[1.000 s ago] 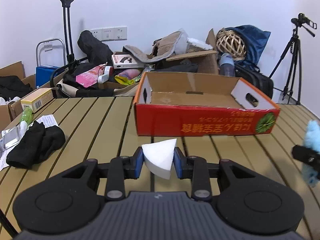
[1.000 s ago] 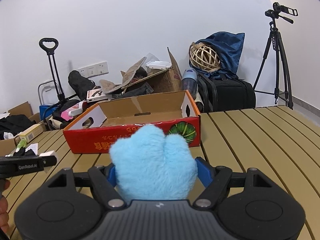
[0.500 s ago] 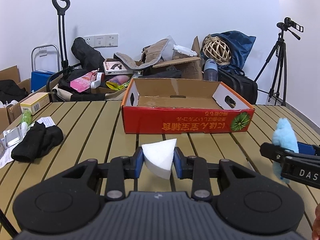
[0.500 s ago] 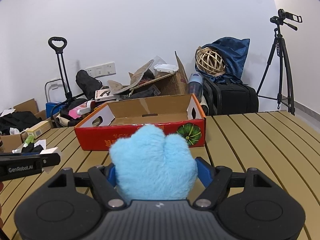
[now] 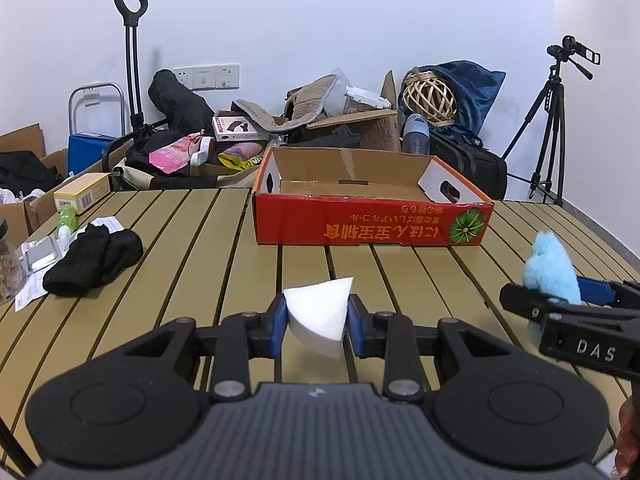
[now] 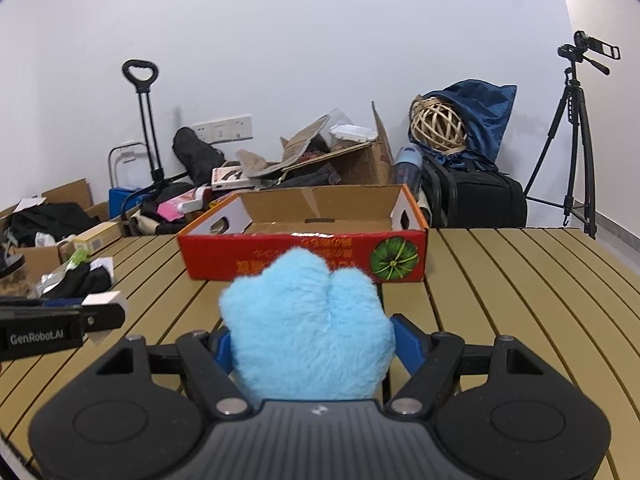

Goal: Collect trash
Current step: 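Close the left gripper on the white foam wedge while the right tool holds the plush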

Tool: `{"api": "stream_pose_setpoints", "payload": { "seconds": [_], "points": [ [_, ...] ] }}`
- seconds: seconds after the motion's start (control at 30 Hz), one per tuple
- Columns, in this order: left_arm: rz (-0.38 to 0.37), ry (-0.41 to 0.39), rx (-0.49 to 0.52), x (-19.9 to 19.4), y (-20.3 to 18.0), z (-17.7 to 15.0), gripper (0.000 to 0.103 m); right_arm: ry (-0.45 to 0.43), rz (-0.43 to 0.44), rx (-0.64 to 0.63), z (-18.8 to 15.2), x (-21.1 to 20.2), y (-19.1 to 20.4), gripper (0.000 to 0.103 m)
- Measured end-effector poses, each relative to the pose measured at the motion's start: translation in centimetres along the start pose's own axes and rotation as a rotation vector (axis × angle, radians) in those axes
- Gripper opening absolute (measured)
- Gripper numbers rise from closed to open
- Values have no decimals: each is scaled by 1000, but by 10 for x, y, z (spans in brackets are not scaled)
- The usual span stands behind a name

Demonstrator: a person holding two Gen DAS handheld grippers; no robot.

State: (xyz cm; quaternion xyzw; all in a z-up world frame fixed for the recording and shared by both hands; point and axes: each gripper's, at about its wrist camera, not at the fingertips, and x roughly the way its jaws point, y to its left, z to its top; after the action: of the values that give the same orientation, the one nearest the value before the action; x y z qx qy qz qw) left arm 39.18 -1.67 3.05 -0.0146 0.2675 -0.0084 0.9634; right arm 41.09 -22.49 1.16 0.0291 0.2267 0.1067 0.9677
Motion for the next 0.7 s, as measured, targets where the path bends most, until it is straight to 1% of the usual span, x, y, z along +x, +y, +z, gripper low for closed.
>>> {"api": "stream_pose_setpoints", "payload": {
  "seconds": [0.43, 0.7],
  "points": [
    [-22, 10, 0, -54, 4, -28, 31, 23, 45, -11, -30, -55, 13, 75],
    [-25, 27, 20, -84, 2, -49, 31, 50, 71, -28, -49, -84, 24, 75]
  ]
}}
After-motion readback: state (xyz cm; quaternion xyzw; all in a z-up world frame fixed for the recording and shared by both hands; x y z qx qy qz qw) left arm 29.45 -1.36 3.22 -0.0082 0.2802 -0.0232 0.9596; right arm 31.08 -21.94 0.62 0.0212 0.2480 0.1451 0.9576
